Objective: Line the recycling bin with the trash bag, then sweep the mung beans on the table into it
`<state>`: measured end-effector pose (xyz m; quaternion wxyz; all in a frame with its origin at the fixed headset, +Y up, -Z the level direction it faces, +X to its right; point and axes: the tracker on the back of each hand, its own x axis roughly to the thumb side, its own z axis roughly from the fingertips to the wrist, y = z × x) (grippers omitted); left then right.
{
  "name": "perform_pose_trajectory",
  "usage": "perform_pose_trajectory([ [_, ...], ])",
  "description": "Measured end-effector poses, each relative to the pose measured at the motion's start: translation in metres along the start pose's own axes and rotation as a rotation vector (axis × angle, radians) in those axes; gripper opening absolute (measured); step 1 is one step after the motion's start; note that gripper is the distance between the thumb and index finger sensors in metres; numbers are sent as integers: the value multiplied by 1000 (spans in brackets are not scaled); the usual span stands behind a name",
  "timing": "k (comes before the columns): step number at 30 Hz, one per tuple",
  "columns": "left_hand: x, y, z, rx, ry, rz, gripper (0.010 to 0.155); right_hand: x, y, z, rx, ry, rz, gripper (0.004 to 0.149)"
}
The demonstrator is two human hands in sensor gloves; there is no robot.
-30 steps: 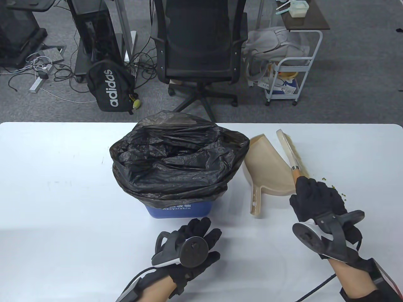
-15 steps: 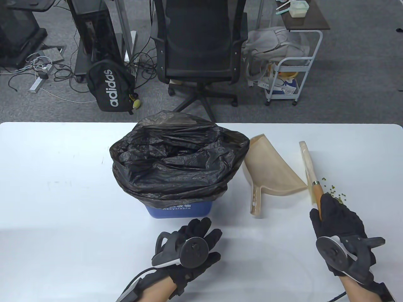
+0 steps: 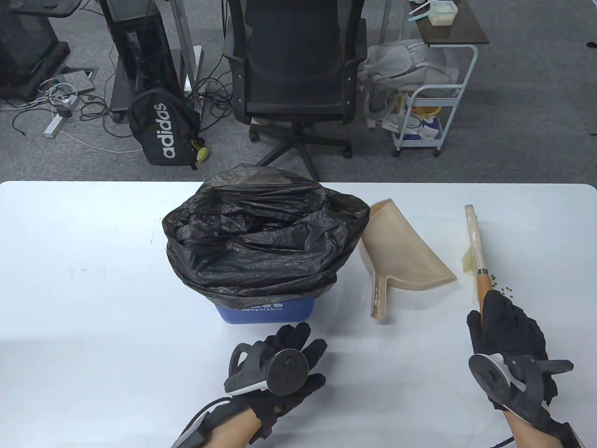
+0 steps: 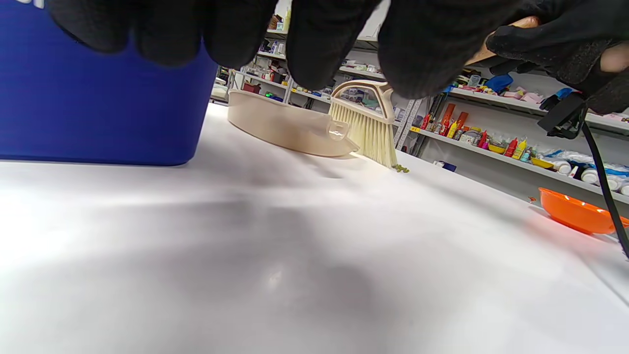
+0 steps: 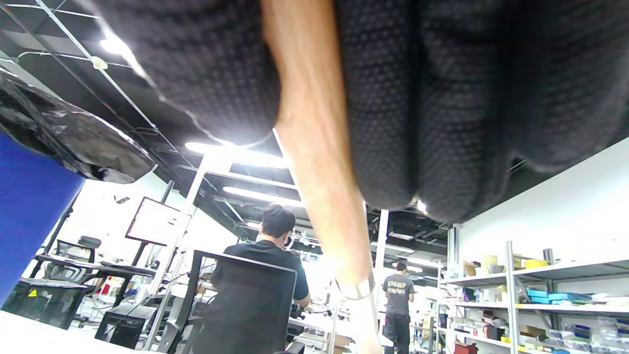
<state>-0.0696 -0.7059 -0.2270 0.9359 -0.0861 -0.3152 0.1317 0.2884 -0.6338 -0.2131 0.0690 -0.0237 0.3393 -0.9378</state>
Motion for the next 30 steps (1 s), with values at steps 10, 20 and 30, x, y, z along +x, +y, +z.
perform_pose_trajectory([
  [10,-1,1,-1,-16,7,4,71,8,-27,14,-38,-54,-25,58],
  [20,0,1,-1,-18,8,4,72,12,-22,29,-5,-84,26,58],
  [30,1,4,0,-10,11,3,72,13,-14,16,1,-103,111,58],
])
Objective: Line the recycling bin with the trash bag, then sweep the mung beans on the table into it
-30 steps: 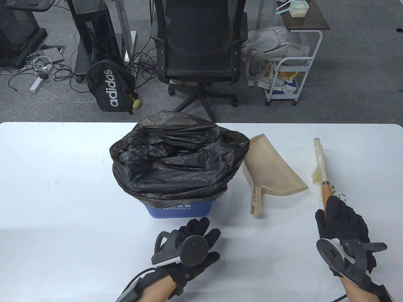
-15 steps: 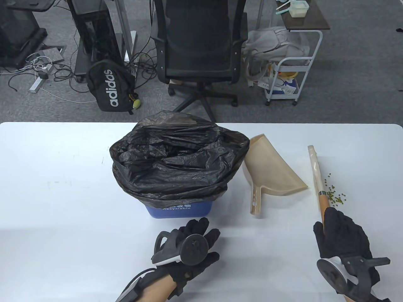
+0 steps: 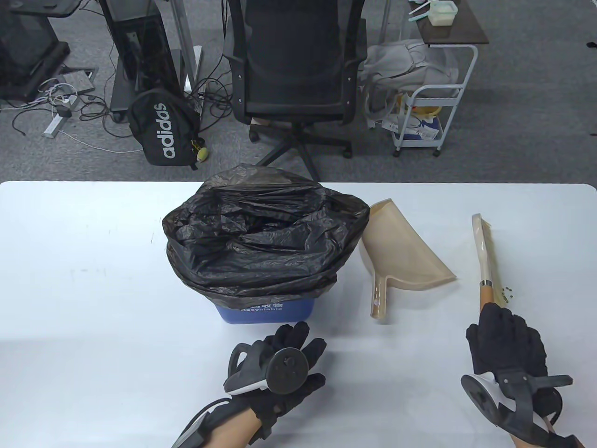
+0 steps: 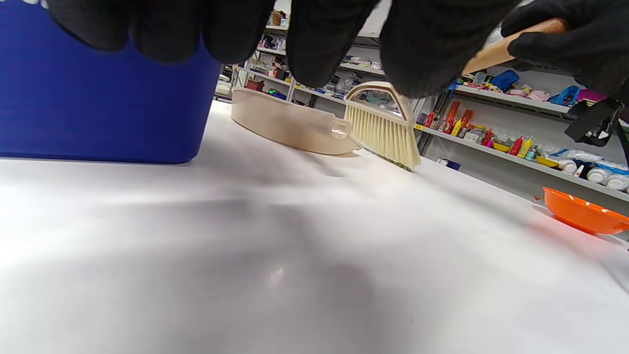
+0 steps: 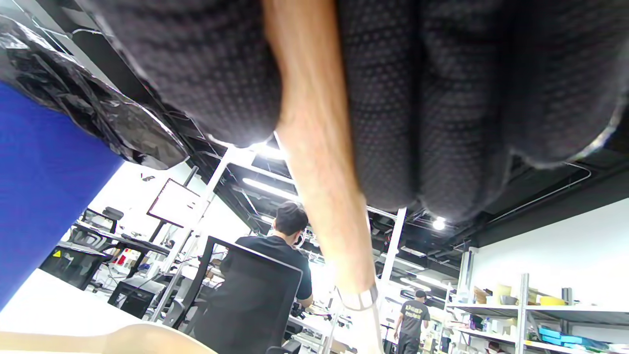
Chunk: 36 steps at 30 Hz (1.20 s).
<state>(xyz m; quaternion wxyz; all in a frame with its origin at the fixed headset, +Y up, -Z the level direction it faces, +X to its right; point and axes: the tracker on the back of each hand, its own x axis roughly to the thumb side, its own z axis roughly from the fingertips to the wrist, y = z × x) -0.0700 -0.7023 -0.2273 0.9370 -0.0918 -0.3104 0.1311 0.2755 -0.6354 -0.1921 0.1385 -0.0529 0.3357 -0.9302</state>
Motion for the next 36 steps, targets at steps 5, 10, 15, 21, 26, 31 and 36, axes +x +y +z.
perform_pose_trajectory([
  [5,0,1,1,7,0,1,72,-5,1,-10,28,41,70,58],
  [10,0,1,1,4,0,1,72,-15,16,-15,83,102,161,58],
  [15,0,1,1,7,1,1,72,-18,28,-12,166,154,210,57],
  [21,0,0,0,-5,3,0,72,-10,28,-8,186,165,173,57],
  [26,0,0,0,-3,7,2,72,-2,29,-11,182,151,154,57],
  [31,0,0,1,-3,9,4,72,4,31,-15,157,154,131,57],
  [36,0,1,1,0,8,3,72,-2,29,-21,101,190,99,57],
])
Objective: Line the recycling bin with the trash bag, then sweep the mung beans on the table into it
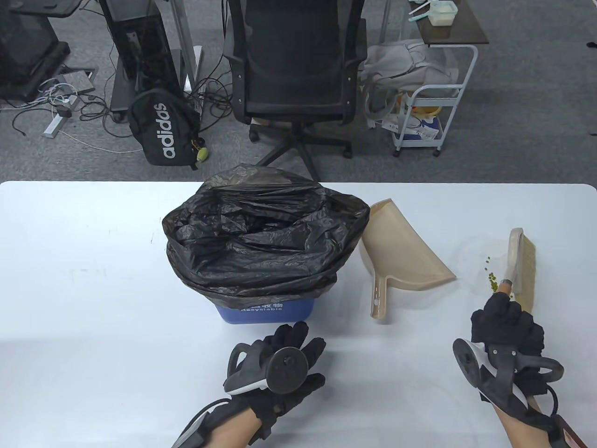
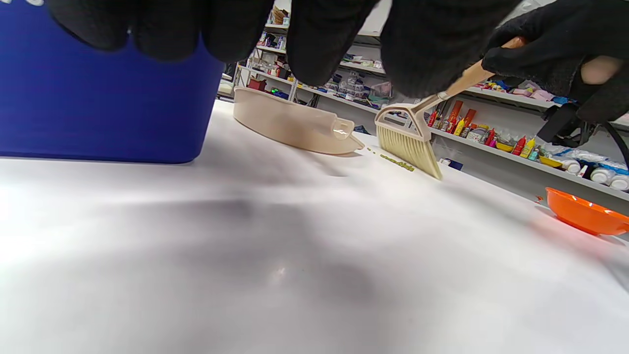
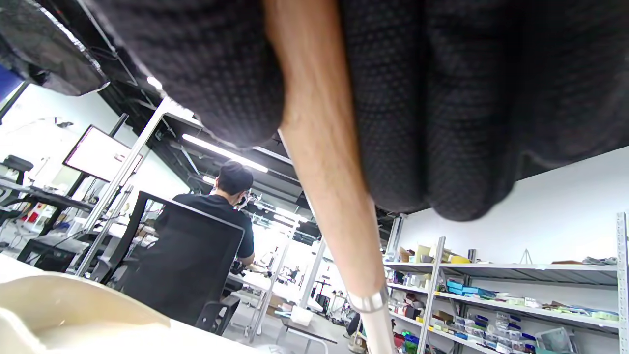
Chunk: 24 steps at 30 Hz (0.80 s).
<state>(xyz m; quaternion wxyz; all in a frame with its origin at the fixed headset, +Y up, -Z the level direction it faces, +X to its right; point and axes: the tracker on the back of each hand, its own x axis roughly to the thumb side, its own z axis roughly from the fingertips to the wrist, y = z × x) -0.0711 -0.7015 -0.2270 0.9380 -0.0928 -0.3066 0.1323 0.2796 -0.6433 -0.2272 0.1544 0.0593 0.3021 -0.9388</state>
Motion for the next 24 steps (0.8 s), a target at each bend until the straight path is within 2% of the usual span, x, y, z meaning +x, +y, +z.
perform_pose_trajectory([
  [5,-1,1,0,5,1,3,73,-13,-10,-6,-29,29,-29,57],
  [11,-3,0,-1,-3,8,3,73,-13,-29,11,1,18,-4,57],
  [17,-1,-1,-1,-8,6,2,73,0,-23,21,-18,39,-16,58],
  [24,0,-1,0,-4,3,5,73,16,-10,-5,-31,86,-38,58],
])
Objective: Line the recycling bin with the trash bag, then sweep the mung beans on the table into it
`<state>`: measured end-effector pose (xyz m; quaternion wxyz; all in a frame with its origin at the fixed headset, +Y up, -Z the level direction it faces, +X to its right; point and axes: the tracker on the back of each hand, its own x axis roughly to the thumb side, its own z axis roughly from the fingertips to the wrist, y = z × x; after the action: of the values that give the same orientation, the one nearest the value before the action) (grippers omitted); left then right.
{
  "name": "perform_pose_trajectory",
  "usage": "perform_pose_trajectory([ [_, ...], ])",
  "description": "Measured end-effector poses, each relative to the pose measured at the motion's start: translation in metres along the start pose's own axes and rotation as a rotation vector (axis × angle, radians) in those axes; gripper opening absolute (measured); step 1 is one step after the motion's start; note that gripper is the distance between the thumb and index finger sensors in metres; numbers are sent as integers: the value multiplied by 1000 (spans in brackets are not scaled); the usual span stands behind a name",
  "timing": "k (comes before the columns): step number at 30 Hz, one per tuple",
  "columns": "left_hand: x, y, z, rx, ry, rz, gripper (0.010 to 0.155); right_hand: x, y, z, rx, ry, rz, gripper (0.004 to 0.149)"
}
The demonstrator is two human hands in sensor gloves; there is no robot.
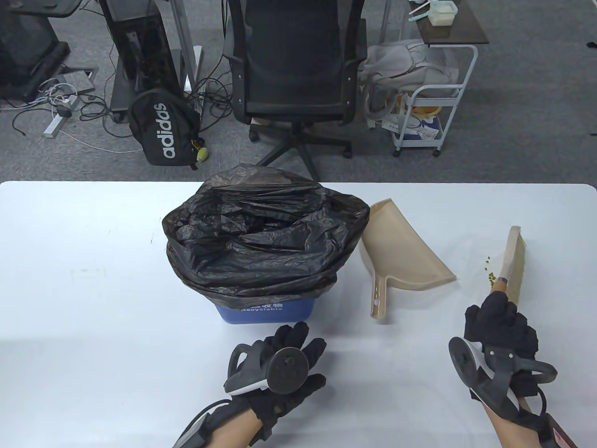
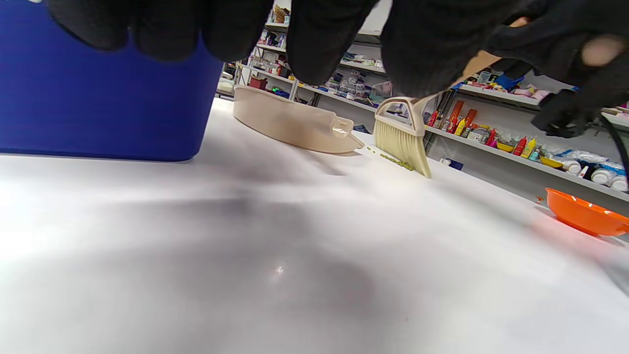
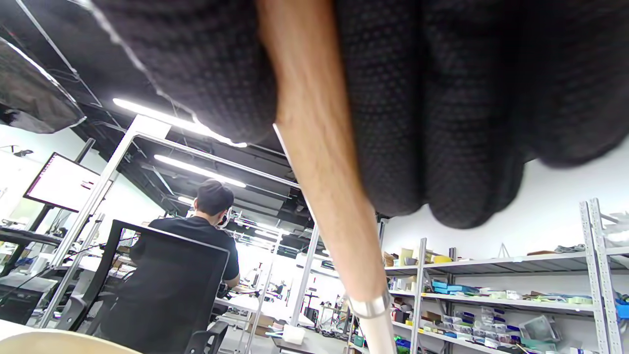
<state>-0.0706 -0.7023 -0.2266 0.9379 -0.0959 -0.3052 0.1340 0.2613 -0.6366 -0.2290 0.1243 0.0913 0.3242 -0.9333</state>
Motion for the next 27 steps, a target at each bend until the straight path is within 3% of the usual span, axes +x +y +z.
perform_pose_trajectory([
  [8,-2,1,0,2,-2,0,73,1,17,-26,-18,35,-7,58],
  [12,-3,2,1,1,-1,0,73,-5,12,-30,-27,28,-2,58],
  [20,-3,2,1,1,-1,0,73,-12,-27,1,-36,-1,5,58],
  [27,-1,1,1,-2,-7,-3,73,1,-13,7,-24,44,-31,58],
])
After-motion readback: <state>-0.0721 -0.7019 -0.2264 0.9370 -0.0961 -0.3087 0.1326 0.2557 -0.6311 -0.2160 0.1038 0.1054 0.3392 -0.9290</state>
